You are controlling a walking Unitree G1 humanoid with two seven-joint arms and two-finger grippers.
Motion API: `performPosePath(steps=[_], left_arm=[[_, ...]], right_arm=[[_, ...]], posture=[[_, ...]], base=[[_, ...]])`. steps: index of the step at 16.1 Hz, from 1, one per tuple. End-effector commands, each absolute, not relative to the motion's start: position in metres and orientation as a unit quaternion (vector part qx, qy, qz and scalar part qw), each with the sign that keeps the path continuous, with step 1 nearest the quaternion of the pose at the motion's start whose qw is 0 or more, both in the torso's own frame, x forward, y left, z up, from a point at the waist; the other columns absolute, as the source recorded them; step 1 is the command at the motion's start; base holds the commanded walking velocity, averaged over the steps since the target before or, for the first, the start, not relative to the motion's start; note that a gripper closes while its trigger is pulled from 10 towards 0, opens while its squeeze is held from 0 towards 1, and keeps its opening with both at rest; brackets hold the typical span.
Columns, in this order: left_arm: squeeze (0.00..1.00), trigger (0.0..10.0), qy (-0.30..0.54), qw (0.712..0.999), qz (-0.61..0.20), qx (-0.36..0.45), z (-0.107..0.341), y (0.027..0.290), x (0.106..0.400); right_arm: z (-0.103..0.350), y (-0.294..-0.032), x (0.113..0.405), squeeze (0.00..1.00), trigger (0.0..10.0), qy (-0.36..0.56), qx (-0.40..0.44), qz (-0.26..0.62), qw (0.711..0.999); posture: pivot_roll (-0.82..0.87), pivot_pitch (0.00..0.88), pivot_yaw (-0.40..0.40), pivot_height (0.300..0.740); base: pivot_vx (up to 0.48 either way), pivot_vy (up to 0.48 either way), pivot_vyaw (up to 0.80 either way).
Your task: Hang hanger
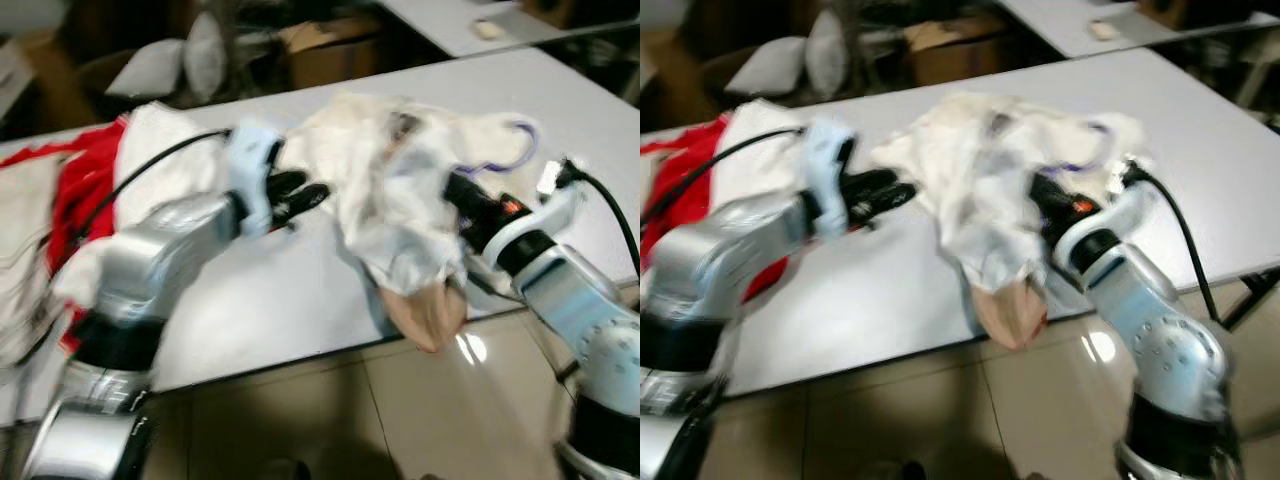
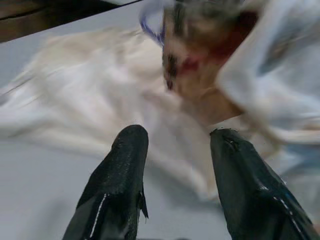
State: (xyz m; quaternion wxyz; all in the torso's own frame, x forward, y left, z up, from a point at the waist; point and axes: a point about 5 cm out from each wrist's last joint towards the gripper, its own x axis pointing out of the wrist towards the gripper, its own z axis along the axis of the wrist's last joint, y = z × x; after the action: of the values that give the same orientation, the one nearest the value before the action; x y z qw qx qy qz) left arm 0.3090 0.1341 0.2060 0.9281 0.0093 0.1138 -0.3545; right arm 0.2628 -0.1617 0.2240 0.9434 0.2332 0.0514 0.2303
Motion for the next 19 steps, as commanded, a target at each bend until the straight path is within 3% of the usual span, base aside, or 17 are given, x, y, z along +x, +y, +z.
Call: performPosePath(steps=[1,2,5,8,12,16,19], left_arm=[[0.97,10.0,0.138,0.924,-0.357,0.018,0.198,0.14,0.296],[0.96,10.0,0.158,0.917,-0.365,0.024,0.187,0.141,0.287],[0.96,10.0,0.192,0.934,-0.302,0.006,0.155,0.134,0.291],[0.96,10.0,0.153,0.935,-0.319,-0.013,0.167,0.114,0.282],[0.96,10.0,0.196,0.934,-0.297,-0.008,0.15,0.123,0.254],[0.96,10.0,0.206,0.933,-0.296,-0.004,0.143,0.118,0.261],[0.94,10.0,0.141,0.94,-0.311,-0.005,0.155,0.102,0.265]], right_arm=[[0.24,-0.157,0.248,0.0,10.0,0.023,0.208,0.292,0.933],[0.244,-0.159,0.242,0.0,10.0,0.019,0.194,0.306,0.932],[0.263,-0.158,0.219,0.0,10.0,0.003,0.152,0.371,0.916],[0.262,-0.162,0.213,0.0,10.0,0.029,0.127,0.387,0.913],[0.249,-0.16,0.207,0.0,10.0,0.089,0.116,0.42,0.896],[0.231,-0.155,0.203,0.0,10.0,0.124,0.129,0.399,0.899],[0.217,-0.156,0.198,0.0,10.0,0.143,0.149,0.373,0.905]], posture=[[0.01,0.0,0.121,0.74],[-0.01,0.0,0.127,0.74],[-0.06,0.0,0.114,0.74],[-0.02,0.0,0.05,0.74],[0.02,0.0,0.023,0.74],[-0.04,0.0,0.075,0.74],[-0.03,0.0,0.065,0.74]], base=[[0.0,0.0,0.8],[0.0,0.0,0.8],[0.0,0.0,0.8],[0.0,0.0,0.8],[0.0,0.0,0.8],[0.0,0.0,0.8],[0.0,0.0,0.8]])
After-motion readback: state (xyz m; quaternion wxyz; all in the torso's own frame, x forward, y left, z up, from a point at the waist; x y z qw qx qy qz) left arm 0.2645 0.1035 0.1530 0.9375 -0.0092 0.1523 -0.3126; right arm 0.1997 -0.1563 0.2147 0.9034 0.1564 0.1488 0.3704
